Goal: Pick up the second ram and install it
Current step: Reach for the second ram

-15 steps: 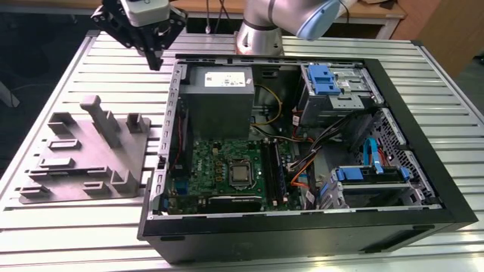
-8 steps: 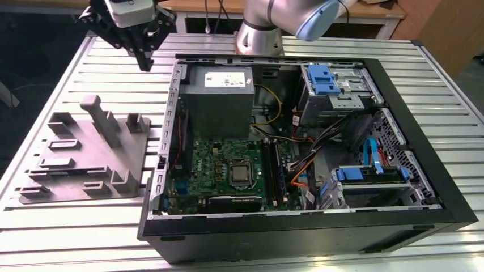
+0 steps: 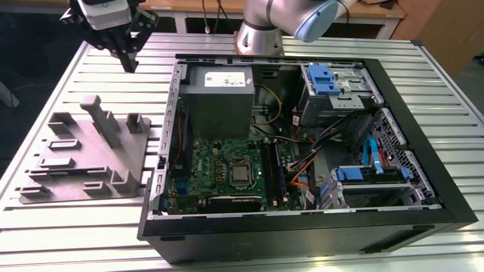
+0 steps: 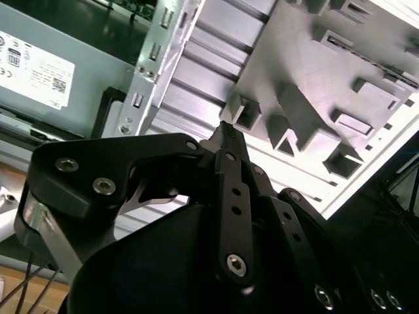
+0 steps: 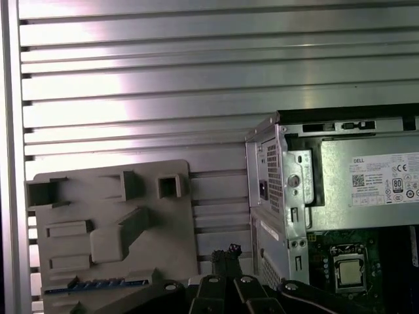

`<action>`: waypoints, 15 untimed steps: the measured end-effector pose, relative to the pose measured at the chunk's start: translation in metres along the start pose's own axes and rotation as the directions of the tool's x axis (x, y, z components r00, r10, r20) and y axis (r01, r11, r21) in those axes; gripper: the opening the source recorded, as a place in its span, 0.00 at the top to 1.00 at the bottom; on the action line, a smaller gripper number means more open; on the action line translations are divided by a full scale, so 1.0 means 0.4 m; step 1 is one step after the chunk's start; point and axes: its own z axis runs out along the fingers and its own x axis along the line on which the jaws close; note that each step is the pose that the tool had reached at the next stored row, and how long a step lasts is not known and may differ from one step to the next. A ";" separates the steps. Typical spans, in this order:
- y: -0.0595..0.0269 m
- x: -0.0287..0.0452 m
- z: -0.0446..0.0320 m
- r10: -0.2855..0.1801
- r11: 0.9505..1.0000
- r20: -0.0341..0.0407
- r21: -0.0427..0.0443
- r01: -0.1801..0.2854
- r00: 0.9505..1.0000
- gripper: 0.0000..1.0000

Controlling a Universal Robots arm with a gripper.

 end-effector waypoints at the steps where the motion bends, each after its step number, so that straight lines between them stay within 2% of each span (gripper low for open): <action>1: -0.001 0.006 0.001 0.000 1.000 0.000 0.000 0.000 1.000 0.90; 8: -0.004 0.037 0.011 0.000 1.000 0.000 0.000 0.000 1.000 0.90; 15: -0.010 0.053 0.023 0.000 1.000 0.000 0.000 0.000 1.000 0.90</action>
